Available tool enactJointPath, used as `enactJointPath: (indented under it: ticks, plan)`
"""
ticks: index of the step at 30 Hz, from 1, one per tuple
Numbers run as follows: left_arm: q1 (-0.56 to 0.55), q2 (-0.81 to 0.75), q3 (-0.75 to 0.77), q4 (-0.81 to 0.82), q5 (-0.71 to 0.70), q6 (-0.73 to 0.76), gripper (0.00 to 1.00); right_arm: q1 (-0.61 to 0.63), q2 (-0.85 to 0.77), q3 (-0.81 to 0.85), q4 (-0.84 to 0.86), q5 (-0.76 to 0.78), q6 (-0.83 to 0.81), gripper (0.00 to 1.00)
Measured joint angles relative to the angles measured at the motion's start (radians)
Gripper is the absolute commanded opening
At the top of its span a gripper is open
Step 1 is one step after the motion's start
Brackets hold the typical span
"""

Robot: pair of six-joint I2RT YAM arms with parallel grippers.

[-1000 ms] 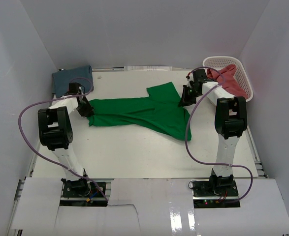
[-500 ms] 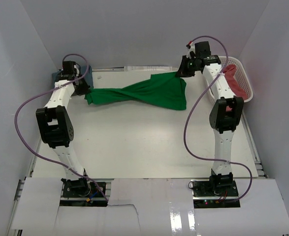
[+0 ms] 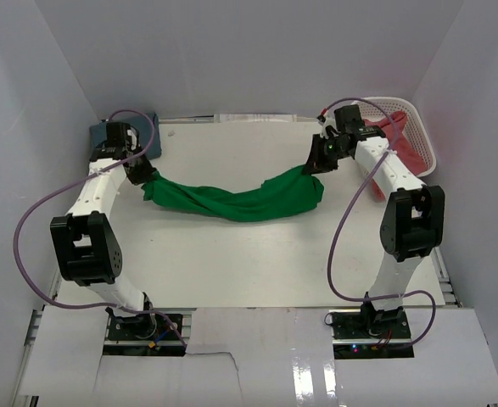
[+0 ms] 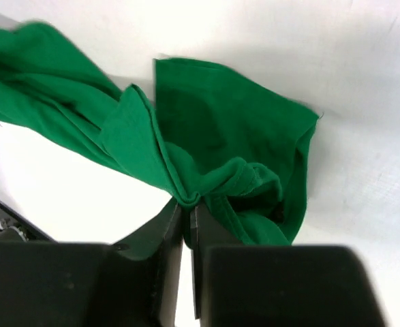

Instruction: Fold and stack the t-shirts

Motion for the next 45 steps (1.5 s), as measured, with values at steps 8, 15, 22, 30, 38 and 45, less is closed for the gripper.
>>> enactJointPath:
  ticks: [8,15,22,30,38,45]
  plan:
    - [0.0,-0.06,-0.128,0.024,0.005,0.007,0.0,0.027,0.065,-0.061,-0.033,0.043,-0.015,0.43]
    - [0.0,-0.072,-0.212,0.039,0.01,0.014,0.0,0.036,0.063,-0.069,-0.025,0.079,-0.015,0.47]
    - [0.0,-0.108,-0.254,0.051,0.015,0.017,0.0,0.054,0.027,-0.103,-0.006,0.097,-0.014,0.21]
    - [0.0,-0.109,-0.258,0.069,0.018,0.022,0.0,0.068,0.026,-0.1,0.009,0.1,-0.006,0.36]
    - [0.0,-0.109,-0.259,0.071,0.018,0.023,0.0,0.073,0.046,-0.025,0.004,0.124,-0.017,0.18]
    - [0.0,-0.109,-0.26,0.071,0.022,0.026,0.0,0.075,0.061,-0.016,0.004,0.124,-0.016,0.08]
